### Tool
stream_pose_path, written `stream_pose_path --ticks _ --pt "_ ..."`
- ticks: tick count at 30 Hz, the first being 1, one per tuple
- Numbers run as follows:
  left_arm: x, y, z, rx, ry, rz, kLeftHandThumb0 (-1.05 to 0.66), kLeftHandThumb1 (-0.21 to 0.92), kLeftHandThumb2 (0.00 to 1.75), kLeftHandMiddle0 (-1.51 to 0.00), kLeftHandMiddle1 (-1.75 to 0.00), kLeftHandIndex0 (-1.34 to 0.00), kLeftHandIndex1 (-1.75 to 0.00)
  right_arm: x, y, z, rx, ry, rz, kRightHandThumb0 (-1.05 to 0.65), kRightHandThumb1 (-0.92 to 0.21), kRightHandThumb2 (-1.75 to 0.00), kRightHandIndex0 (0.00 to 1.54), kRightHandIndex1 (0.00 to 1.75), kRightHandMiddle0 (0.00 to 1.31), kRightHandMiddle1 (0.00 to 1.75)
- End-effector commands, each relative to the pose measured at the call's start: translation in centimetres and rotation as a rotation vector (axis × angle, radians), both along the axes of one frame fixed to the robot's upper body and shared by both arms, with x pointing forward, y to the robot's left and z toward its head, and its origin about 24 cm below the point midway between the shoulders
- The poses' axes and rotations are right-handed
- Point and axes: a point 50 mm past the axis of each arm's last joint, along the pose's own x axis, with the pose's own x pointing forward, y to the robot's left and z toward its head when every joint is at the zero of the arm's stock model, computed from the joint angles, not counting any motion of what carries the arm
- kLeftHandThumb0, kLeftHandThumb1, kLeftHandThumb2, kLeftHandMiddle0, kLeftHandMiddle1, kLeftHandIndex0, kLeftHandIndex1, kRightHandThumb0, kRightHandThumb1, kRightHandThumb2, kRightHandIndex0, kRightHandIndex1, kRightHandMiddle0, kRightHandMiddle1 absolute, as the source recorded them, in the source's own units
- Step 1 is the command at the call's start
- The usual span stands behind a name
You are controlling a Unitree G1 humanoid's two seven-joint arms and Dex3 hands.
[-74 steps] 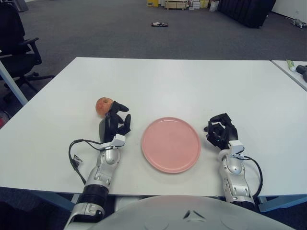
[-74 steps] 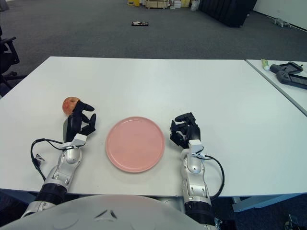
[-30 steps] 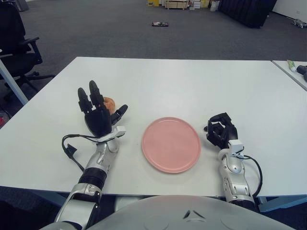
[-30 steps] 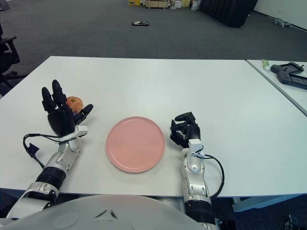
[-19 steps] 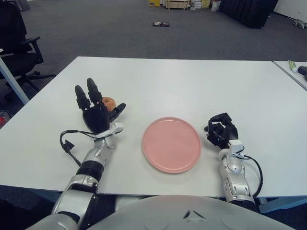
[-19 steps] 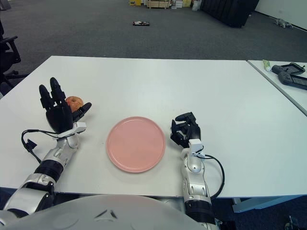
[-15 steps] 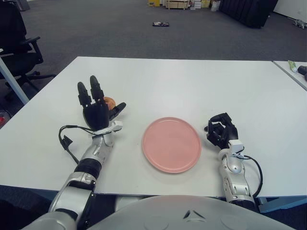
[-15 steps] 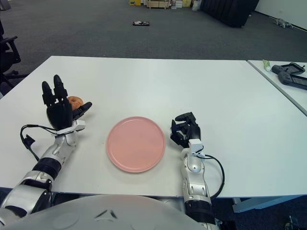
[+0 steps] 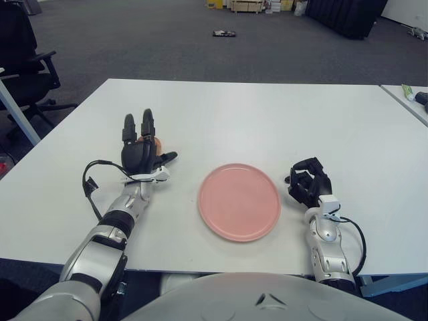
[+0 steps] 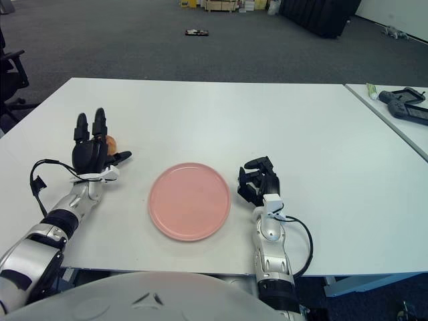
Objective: Put the apple into the plate.
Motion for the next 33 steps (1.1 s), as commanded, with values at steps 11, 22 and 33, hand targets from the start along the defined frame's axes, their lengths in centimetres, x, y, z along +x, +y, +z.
stream_pose_path --ticks 11,22,33 --pt "1.9 0.1 0.1 -0.009 0.145 -0.026 -1.05 0.82 0.11 0.00 0.00 0.00 0.00 -0.1 0.1 -0.1 0.013 0.007 -0.001 -0.38 -0.69 -0.84 0.59 1.39 0.33 1.75" --pt "2.3 0.2 -0.2 -0.033 0.277 -0.055 -1.04 0.84 0.11 0.00 0.00 0.00 0.00 -0.2 0.1 0.0 0.036 0.002 -0.001 -0.38 -0.70 -0.83 0.59 1.37 0.33 1.75" --pt "2.5 0.4 -0.4 -0.124 0.381 -0.053 -0.99 0.91 0.20 0.00 0.00 -0.01 -0.01 -0.4 -0.1 0.1 0.025 -0.006 -0.003 -0.38 -0.71 -0.83 0.59 1.38 0.32 1.75"
